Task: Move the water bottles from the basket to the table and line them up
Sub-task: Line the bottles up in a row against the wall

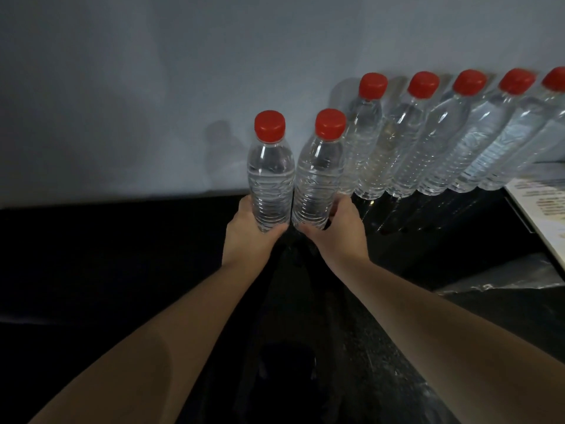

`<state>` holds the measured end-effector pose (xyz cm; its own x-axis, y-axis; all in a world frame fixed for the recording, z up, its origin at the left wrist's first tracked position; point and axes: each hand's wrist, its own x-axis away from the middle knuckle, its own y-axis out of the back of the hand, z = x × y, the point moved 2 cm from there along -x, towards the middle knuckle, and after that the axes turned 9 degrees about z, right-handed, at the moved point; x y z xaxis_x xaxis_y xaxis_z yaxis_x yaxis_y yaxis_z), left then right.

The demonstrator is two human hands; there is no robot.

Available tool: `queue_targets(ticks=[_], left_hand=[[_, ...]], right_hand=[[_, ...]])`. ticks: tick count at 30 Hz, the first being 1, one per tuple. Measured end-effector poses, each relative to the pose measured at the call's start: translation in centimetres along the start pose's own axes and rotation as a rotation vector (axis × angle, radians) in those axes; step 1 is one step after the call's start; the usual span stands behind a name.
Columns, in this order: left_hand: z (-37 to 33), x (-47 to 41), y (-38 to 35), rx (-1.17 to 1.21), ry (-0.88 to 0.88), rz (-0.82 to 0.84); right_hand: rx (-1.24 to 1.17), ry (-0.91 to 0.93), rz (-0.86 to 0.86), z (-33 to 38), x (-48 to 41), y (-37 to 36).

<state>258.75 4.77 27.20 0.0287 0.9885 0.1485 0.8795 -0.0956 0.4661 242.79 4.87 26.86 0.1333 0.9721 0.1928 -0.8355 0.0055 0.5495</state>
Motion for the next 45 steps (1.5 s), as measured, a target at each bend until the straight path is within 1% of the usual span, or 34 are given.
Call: queue_targets(ticks=[3,11,15,18,23,27,32,37,42,45], left_hand=[[0.2,-0.4,-0.2,-0.023,-0.023,-0.021],[-0.4,-1.5,-0.5,-0.073,-0.041,-0.028],[-0.7,-2.2,-0.5,-0.061,-0.029,-0.023],[-0.7,-3.1,-0.7,-0.055,-0.015,-0.032],[-0.6,-4.5,-0.9,-0.044,0.019,-0.055],[-0.5,-5.8,-0.9,-0.037,0.038,-0.087],[-0.8,-6.6,-0.9,-0.063,0.039,-0.132],[-0.7,-6.7,-0.7,-0.147,0.040,-0.129],[-0.8,-6.7,-0.4,-0.236,0.078,-0.106],[-0.5,-6.1,-0.1,-0.161,0.119,-0.037]], right_hand=[[0.056,-0.013,-0.036,-0.2,-0.2,-0.2],[0.125,-0.021,-0.026,0.3,-1.2,0.3],[0.131,-0.115,-0.040,0.5,-2.1,0.4],[0.163,-0.177,-0.012,0.8,-2.8,0.4],[0.180,-0.190,0.000,1.3,-3.6,0.0],[0.299,-0.213,-0.009,1.8,-4.4,-0.5],[0.346,-0.216,-0.062,1.8,-5.0,-1.3],[0.385,-0.220,-0.089,1.8,-5.0,-1.5],[0.424,-0.184,-0.079,2.0,-4.5,-1.4],[0.507,-0.141,-0.012,2.0,-3.7,-1.2]])
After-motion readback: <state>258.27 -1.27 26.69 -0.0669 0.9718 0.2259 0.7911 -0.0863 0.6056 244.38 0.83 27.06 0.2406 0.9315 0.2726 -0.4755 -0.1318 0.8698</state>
